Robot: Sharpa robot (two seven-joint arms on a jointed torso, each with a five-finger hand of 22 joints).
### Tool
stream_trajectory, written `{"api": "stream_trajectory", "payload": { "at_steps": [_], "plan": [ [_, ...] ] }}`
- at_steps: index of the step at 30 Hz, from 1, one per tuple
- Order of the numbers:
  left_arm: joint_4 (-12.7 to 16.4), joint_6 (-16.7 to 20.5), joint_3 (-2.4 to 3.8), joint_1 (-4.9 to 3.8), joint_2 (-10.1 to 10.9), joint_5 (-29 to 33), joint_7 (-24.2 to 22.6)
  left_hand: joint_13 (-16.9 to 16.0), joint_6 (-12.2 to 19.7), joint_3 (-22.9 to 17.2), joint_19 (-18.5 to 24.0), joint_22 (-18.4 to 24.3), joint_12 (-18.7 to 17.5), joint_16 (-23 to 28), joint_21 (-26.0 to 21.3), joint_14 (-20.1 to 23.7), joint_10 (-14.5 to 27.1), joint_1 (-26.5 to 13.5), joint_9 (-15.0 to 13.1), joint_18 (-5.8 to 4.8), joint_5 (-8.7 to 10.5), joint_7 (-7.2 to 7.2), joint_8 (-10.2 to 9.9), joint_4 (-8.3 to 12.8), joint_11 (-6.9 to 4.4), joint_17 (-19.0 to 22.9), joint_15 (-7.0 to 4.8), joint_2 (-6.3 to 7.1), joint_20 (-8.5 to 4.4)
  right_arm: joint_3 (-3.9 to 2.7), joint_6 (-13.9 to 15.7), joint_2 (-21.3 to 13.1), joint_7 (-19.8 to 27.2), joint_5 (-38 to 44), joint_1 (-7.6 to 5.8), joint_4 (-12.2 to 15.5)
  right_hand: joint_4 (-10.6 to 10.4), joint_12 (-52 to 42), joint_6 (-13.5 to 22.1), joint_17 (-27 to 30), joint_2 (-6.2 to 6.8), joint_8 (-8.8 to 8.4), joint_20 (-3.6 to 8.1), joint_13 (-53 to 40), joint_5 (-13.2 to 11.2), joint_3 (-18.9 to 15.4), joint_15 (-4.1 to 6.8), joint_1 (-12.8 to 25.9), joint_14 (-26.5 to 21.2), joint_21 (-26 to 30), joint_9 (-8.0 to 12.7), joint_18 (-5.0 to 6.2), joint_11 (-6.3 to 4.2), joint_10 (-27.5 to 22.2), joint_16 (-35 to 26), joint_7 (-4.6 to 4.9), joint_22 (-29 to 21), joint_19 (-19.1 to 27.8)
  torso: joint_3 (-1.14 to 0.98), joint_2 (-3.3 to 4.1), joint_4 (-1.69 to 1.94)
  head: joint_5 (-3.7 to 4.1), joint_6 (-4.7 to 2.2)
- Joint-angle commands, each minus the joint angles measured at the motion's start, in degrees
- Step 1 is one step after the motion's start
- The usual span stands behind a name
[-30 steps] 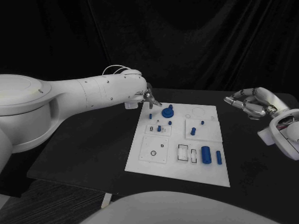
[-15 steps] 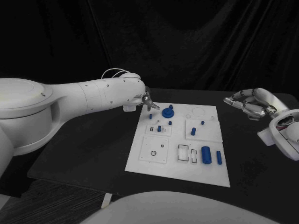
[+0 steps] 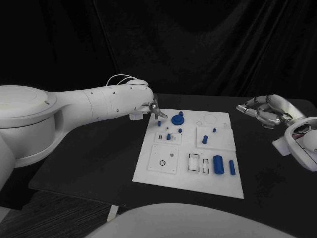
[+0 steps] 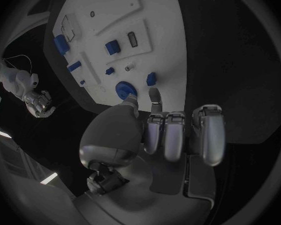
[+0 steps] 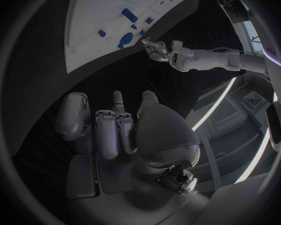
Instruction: Assemble the parts on the task board
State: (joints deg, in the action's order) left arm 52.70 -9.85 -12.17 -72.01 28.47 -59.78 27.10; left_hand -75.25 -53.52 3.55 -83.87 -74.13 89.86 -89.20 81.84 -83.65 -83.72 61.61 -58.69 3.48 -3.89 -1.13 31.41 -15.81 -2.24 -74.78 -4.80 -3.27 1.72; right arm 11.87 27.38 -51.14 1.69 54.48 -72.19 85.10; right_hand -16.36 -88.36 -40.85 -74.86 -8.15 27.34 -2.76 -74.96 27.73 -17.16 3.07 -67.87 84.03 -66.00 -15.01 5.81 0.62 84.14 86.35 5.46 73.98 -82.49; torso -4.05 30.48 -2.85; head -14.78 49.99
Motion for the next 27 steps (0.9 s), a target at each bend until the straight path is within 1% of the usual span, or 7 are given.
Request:
{"api": "stream_trajectory", "payload": {
  "at_steps": [1,7,12,27],
  "plan": [
    [-0.17,-0.72,0.05,0.32,-0.26,-0.22,-0.34,-14.75,0.71,2.68,-1.78,-12.94,0.14,-0.80,-0.26,-6.35,-6.28,0.98,-1.47,-1.28,-0.97,-0.11,1.29,-0.29,-0.34,-15.22,-0.44,-0.20,-0.45,-0.05,-0.46,-0.03,-1.10,0.28,0.19,0.02,-0.17,0.58,-0.17,-8.32,-0.49,-0.02,-0.14,-11.23,0.17,-0.82,0.24,-1.20,4.54,1.02,0.68,-0.74,-0.07,3.56,-0.06,0.27,9.31,0.37,-0.06,-0.01,-0.02,0.11,0.01],
    [-0.91,-0.89,0.05,0.70,-0.71,-0.22,0.05,-14.75,0.97,2.79,-1.64,-12.85,0.14,-0.80,-0.52,-6.35,-6.28,0.86,-1.74,-1.22,-1.01,-0.15,1.32,-0.37,-0.32,-15.22,-0.42,-0.25,-0.45,-0.05,-0.60,-0.05,-1.16,0.28,0.26,0.00,-0.17,0.58,-0.17,-8.32,-0.49,-0.02,-0.14,-11.23,0.17,-0.82,0.24,-1.20,4.54,1.02,0.68,-0.74,-0.07,3.56,-0.06,0.27,9.31,0.37,-0.05,0.05,-0.02,0.11,0.01],
    [-1.50,-1.11,0.05,0.81,-1.06,-0.22,0.19,-14.75,1.13,2.87,-1.58,-12.82,0.14,-0.80,-0.63,-6.35,-6.28,0.79,-1.89,-1.19,-1.01,-0.17,1.32,-0.41,-0.29,-15.22,-0.41,-0.27,-0.44,-0.05,-0.63,-0.04,-1.19,0.28,0.27,-0.06,-0.16,0.60,-0.19,-8.27,-0.52,-0.02,-0.15,-11.19,0.17,-0.79,0.23,-1.25,4.53,1.05,0.70,-0.74,-0.05,3.53,-0.09,0.27,9.30,0.37,-0.04,0.03,-0.06,0.05,0.01],
    [-1.91,-2.15,0.05,0.99,-1.28,-0.22,0.62,-14.75,1.66,2.91,-1.27,-12.64,0.14,-0.80,-1.19,-6.35,-6.28,0.88,-2.33,-1.06,-1.19,-0.26,1.28,-0.32,-0.21,-15.22,-0.33,-0.44,-0.39,-0.05,-0.71,0.05,-1.21,0.28,0.30,-0.09,-0.16,0.60,-0.19,-8.27,-0.52,-0.02,-0.15,-11.19,0.17,-0.79,0.23,-1.25,4.53,1.05,0.70,-0.74,-0.05,3.53,-0.09,0.27,9.30,0.37,-0.04,0.05,-0.03,0.08,0.01]
  ]
}}
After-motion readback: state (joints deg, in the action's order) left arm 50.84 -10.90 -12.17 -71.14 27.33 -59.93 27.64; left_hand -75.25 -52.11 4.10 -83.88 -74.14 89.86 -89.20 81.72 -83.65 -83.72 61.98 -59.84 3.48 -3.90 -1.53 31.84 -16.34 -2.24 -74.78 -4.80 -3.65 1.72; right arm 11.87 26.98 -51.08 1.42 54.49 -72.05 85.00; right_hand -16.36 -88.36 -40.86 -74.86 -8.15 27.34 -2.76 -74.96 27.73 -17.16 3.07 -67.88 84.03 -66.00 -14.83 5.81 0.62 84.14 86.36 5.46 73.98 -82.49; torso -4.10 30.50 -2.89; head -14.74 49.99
